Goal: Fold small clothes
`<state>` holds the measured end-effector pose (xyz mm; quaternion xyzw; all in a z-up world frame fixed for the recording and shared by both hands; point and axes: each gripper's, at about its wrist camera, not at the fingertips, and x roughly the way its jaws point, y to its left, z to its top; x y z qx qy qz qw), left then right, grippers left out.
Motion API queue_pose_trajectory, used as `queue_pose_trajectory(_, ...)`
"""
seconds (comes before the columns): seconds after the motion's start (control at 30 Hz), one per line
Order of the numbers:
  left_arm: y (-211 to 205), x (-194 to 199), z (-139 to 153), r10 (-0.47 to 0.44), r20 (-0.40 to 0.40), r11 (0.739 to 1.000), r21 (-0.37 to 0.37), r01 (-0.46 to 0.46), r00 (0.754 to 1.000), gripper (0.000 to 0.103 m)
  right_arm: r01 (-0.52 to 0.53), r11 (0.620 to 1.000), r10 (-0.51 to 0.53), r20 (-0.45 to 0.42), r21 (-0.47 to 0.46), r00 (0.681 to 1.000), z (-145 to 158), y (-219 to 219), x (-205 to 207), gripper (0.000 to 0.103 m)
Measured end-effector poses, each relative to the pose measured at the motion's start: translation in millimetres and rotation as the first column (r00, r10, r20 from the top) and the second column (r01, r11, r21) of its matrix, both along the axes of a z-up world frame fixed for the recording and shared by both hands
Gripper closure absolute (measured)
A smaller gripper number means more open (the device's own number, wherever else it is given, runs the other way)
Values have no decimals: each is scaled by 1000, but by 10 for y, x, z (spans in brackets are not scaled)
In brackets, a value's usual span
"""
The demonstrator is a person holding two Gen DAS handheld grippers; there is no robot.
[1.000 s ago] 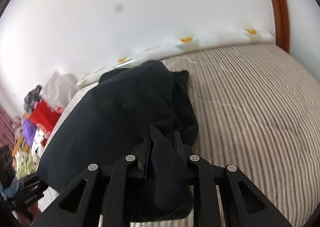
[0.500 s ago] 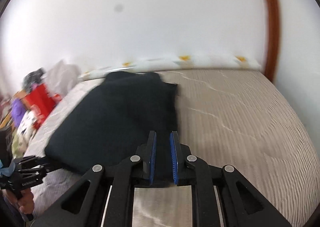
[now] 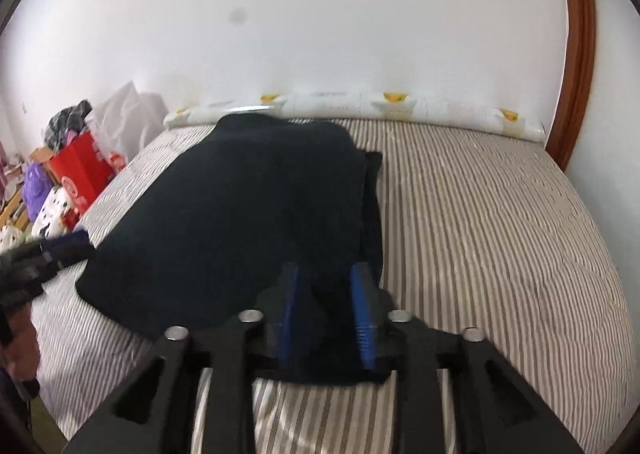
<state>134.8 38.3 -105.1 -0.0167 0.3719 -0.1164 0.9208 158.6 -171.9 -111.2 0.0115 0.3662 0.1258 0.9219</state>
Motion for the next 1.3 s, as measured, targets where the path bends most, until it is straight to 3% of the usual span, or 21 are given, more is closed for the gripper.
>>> queue_pose_trajectory(0.13, 57, 88, -287, -15, -73, 1000, -27, 13, 997, 52, 50, 998, -48, -45, 32, 998, -86, -20, 387, 64)
queue_pose_trajectory(0.3, 136, 169, -177, -26, -96, 997, -77, 19, 995, 53, 87, 981, -62, -146, 175, 987, -270, -106, 772, 64)
queue_pose_trajectory(0.33, 128, 193, -167, -26, -91, 998, -64, 20, 996, 53, 85, 975, -52, -160, 204, 986, -294, -97, 827, 72)
queue_pose_trajectory(0.37, 110, 213, -153, -25, -84, 999, -44, 21, 996, 52, 71, 971, -32, -172, 229, 985, -308, -83, 868, 96)
queue_pose_trajectory(0.43, 74, 263, -143, -28, -74, 999, -23, 26, 997, 52, 22, 977, 9, -146, 212, 989, -250, -53, 854, 96)
queue_pose_trajectory(0.5, 75, 306, -108, -43, -67, 999, -29, 41, 997, 52, 11, 980, 1, -58, 201, 998, -115, -171, 749, 97)
queue_pose_trajectory(0.53, 88, 321, -95, -48, -62, 998, -35, 46, 997, 52, 9, 976, 8, -79, 218, 997, -123, -227, 746, 97)
queue_pose_trajectory(0.63, 134, 428, -76, -38, -51, 998, -47, 36, 998, 52, 9, 985, 15, -134, 174, 991, -197, -213, 786, 96)
queue_pose_trajectory(0.73, 200, 547, -60, -20, -64, 998, -69, 15, 998, 52, 6, 996, 4, -112, 92, 994, -85, -151, 810, 92)
queue_pose_trajectory(0.8, 209, 628, -62, -5, -73, 998, -57, 1, 997, 52, 0, 996, 7, -78, 91, 997, 55, -98, 924, 85)
queue_pose_trajectory(0.87, 207, 681, -63, 5, -75, 999, -44, -9, 997, 49, -17, 997, 24, -93, 72, 995, 109, -4, 1150, 70)
queue_pose_trajectory(1.03, 189, 754, -87, 11, -75, 999, -38, -14, 997, 47, 9, 999, -2, -166, 39, 986, 53, 153, 1747, 68)
queue_pose_trajectory(1.13, 200, 791, -149, 5, -92, 998, -66, -11, 996, 47, 59, 993, -36, -210, 105, 977, -57, 152, 1984, 69)
queue_pose_trajectory(1.23, 210, 838, -196, -3, -105, 996, -86, -6, 994, 47, 42, 992, -14, -233, 116, 972, -149, 249, 2160, 93)
queue_pose_trajectory(1.3, 230, 843, -198, -10, -114, 994, -108, -3, 993, 47, 14, 993, 6, -170, 116, 985, -64, 226, 2104, 94)
